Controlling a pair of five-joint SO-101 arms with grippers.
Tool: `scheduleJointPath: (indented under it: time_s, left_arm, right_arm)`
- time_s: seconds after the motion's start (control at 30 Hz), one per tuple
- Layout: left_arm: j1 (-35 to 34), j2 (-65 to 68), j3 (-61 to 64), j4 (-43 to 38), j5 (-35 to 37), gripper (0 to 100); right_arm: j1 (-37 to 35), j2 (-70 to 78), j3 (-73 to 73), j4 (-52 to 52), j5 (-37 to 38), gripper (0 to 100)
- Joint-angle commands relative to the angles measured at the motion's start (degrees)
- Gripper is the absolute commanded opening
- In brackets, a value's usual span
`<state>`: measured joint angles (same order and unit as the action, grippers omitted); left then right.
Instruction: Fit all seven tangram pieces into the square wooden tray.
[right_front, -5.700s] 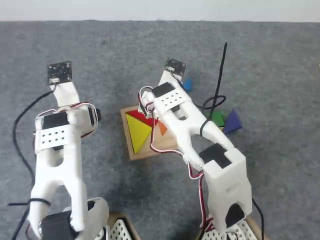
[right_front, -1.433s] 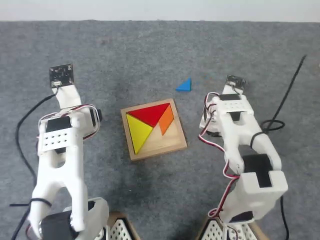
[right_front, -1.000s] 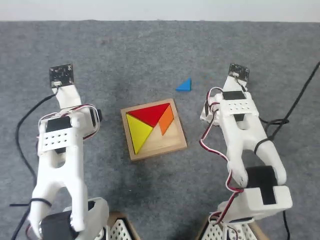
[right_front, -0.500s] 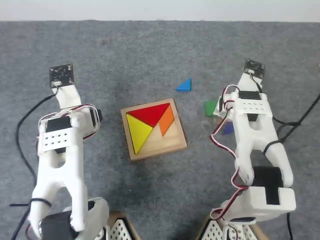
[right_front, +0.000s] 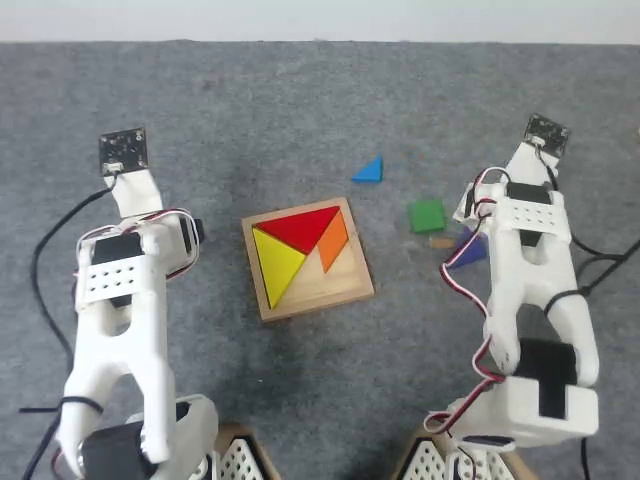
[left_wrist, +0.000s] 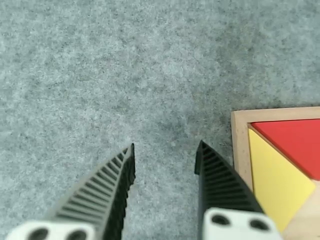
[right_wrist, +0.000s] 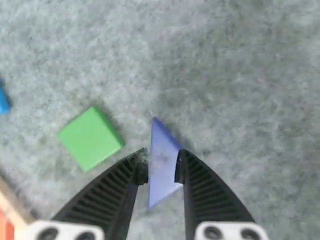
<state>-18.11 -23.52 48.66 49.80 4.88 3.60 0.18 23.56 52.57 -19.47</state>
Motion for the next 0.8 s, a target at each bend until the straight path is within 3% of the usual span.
scheduleJointPath:
  time_s: [0.0, 0.2, 0.43, 0.57, 0.77]
  left_arm:
    - [0.3, -0.5, -0.3, -0.4, 0.2, 20]
    - [0.3, -0.5, -0.3, -0.4, 0.2, 20]
    - [0.3, -0.5, -0.3, -0.4, 0.2, 20]
    - [0.3, -0.5, -0.3, -0.4, 0.2, 20]
    - [0.3, -0.5, -0.3, -0.4, 0.2, 20]
  right_arm:
    - [-5.1, -7.0, -4.5, 7.3, 8.2, 12.1]
    - [-18.7, -14.9, -2.1, 15.9, 34.0, 22.1]
    - [-22.6, -13.8, 13.0, 6.2, 50.4, 29.3]
    - [-20.3, -11.6, 15.7, -0.7, 50.8, 29.3]
    - [-16.8, -5.6, 12.0, -4.8, 42.9, 29.2]
